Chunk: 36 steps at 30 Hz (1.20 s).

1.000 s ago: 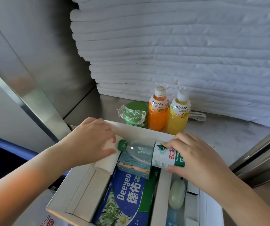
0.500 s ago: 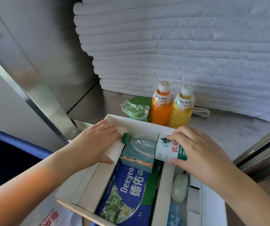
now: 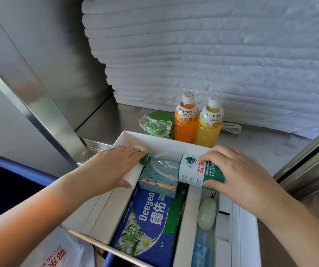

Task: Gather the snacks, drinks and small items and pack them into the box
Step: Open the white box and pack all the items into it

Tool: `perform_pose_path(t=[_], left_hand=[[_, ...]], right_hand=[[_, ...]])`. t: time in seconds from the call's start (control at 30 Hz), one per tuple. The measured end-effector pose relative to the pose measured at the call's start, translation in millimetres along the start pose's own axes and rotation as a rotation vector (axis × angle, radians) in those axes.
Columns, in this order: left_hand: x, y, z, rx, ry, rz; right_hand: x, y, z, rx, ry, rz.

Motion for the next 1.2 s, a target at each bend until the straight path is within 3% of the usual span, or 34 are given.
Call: perform_pose_path(t=[0.3,0.5,0.9,1.2], left_hand=[[1.9,-5.4,-4.9,-0.034,0.007,-0.001],[-5.0,-4.2,-4.2,-0.012,-0.027,-0.030],[-38.0,9.0,34.6,-0.111,-0.311,-0.267],[-42.6,-1.3,102.8,-0.133,-0.381,-0.374]], right_hand=[[-1.8,-1.7,-6.5,-0.016,-0.019,0.055],[-13.2,-2.3,-4.8,-0.010,-0.136,0.086],[-26.5,-0.2,13.0,-0.023,-0.278,0.075],[-22.6,-8.4,33.6,0.068,-0.362,-0.010]])
Point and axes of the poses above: each hand's wrist, its own z-axis towards the middle knuckle, its own x-axis out of the palm, y = z × x, the point moved 3 cm from there along z, towards the middle knuckle, and after that the axes turned 13 degrees about -y, right-handed, at the moved point
